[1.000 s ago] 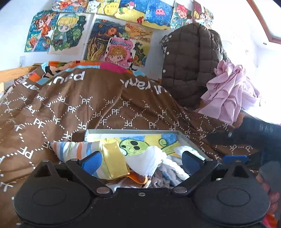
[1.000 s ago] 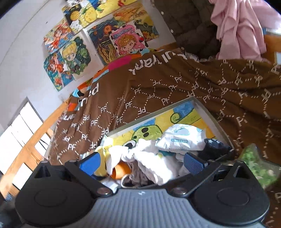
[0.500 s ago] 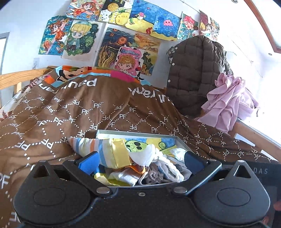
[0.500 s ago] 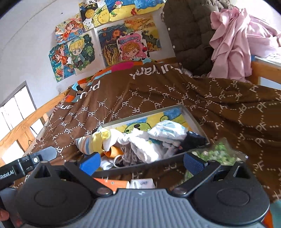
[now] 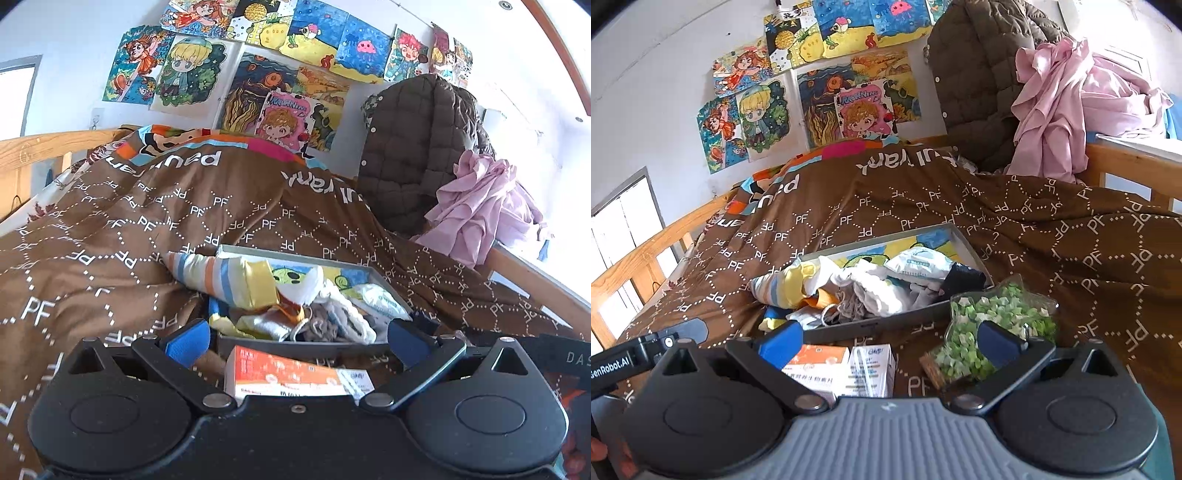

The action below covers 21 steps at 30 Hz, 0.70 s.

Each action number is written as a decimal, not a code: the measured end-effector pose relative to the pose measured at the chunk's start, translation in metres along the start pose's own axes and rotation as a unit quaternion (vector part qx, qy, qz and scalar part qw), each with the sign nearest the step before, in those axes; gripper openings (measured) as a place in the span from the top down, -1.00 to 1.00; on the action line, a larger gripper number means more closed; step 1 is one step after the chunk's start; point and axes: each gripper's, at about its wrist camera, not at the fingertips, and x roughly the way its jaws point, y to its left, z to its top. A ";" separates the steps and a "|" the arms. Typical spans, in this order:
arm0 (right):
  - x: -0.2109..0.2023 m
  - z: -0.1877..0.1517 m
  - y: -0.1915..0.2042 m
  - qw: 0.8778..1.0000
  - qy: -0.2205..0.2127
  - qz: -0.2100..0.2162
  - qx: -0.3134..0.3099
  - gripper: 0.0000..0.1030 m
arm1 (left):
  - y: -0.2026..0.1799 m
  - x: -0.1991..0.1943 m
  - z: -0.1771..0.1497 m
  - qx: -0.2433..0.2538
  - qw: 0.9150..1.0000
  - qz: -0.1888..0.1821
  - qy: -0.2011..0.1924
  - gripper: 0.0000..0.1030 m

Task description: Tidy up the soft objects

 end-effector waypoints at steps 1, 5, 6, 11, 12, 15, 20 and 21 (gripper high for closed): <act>-0.004 -0.002 0.000 1.000 -0.001 -0.002 -0.002 -1.00 | -0.002 -0.003 -0.001 0.000 1.000 0.001 -0.001 -0.98; -0.015 -0.007 0.002 1.000 -0.005 -0.005 -0.010 -1.00 | -0.006 -0.018 -0.008 -0.001 1.000 0.001 -0.008 -0.98; -0.017 -0.008 0.002 1.000 -0.006 -0.005 -0.012 -1.00 | -0.007 -0.021 -0.010 -0.001 1.000 0.002 -0.009 -0.98; -0.028 -0.017 0.004 1.000 -0.005 -0.010 -0.022 -1.00 | -0.007 -0.034 -0.017 -0.007 1.000 0.009 -0.008 -0.98; -0.030 -0.019 0.004 1.000 -0.004 -0.010 -0.023 -1.00 | -0.006 -0.036 -0.018 -0.008 1.000 0.010 -0.007 -0.98; -0.034 -0.027 0.004 1.000 0.001 -0.012 -0.022 -1.00 | -0.007 -0.040 -0.024 -0.002 1.000 0.018 -0.002 -0.98; -0.039 -0.039 0.004 1.000 0.009 -0.020 -0.018 -1.00 | -0.011 -0.044 -0.034 0.010 0.999 0.033 0.016 -0.98; -0.040 -0.041 0.004 0.999 0.010 -0.024 -0.020 -1.00 | -0.011 -0.045 -0.036 0.010 0.999 0.034 0.018 -0.98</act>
